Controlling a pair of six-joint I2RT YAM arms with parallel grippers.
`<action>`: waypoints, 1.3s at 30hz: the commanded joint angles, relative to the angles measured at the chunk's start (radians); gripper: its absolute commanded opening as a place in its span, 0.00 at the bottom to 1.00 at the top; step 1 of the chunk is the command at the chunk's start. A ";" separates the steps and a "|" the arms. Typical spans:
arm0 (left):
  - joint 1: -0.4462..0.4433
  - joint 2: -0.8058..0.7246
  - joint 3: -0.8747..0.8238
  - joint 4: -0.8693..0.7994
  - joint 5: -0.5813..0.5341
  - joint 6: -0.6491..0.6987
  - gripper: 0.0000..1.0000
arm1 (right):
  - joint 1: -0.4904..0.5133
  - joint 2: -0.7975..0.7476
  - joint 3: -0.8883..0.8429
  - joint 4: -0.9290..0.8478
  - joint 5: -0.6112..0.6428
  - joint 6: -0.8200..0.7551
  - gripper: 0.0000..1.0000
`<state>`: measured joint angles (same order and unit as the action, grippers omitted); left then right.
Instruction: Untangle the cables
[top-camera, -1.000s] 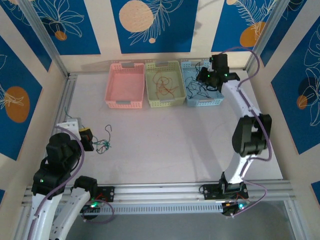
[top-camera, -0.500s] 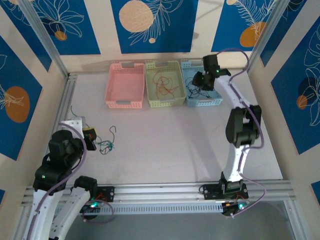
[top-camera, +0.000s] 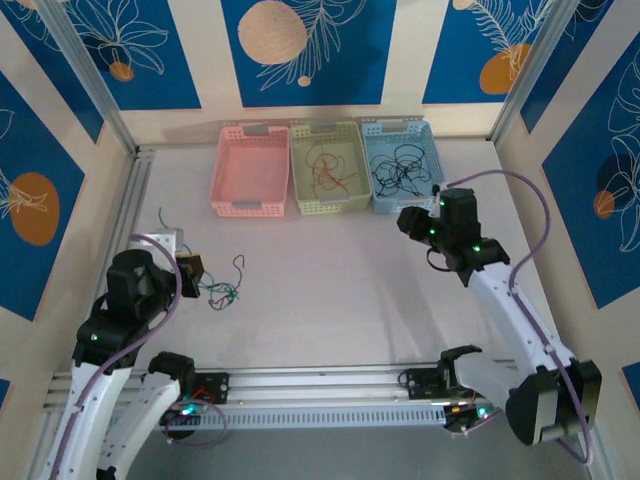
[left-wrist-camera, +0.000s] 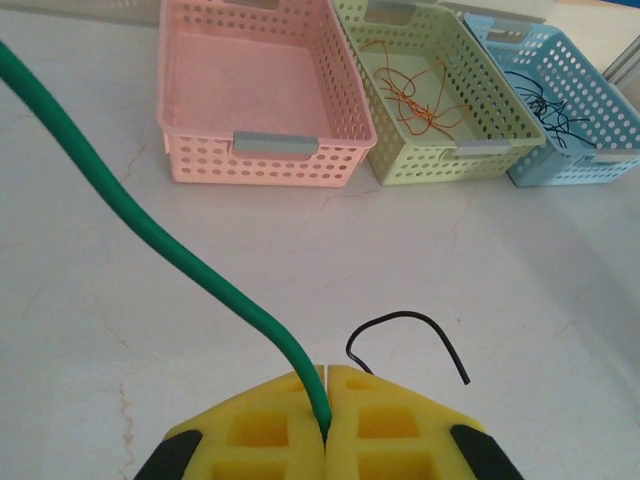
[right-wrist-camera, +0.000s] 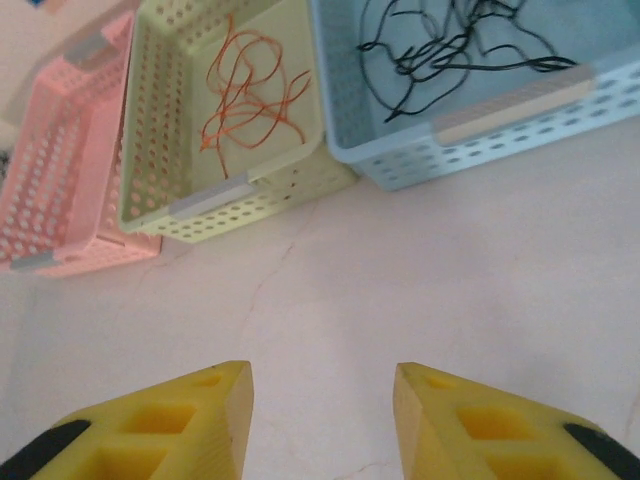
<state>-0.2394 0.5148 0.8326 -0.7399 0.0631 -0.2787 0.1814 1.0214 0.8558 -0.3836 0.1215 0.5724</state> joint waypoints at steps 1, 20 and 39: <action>0.012 0.007 -0.006 0.030 0.036 0.004 0.00 | -0.049 -0.062 -0.022 0.033 -0.088 0.029 0.39; 0.009 0.233 -0.016 0.399 0.619 -0.245 0.00 | 0.128 -0.230 -0.216 0.153 -0.704 0.036 0.46; 0.005 0.354 0.000 0.550 0.774 -0.313 0.00 | 0.630 0.141 -0.021 0.373 -0.256 0.146 0.56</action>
<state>-0.2394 0.8913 0.8417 -0.2413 0.7902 -0.5701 0.8059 1.1278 0.7937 -0.0841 -0.1829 0.6563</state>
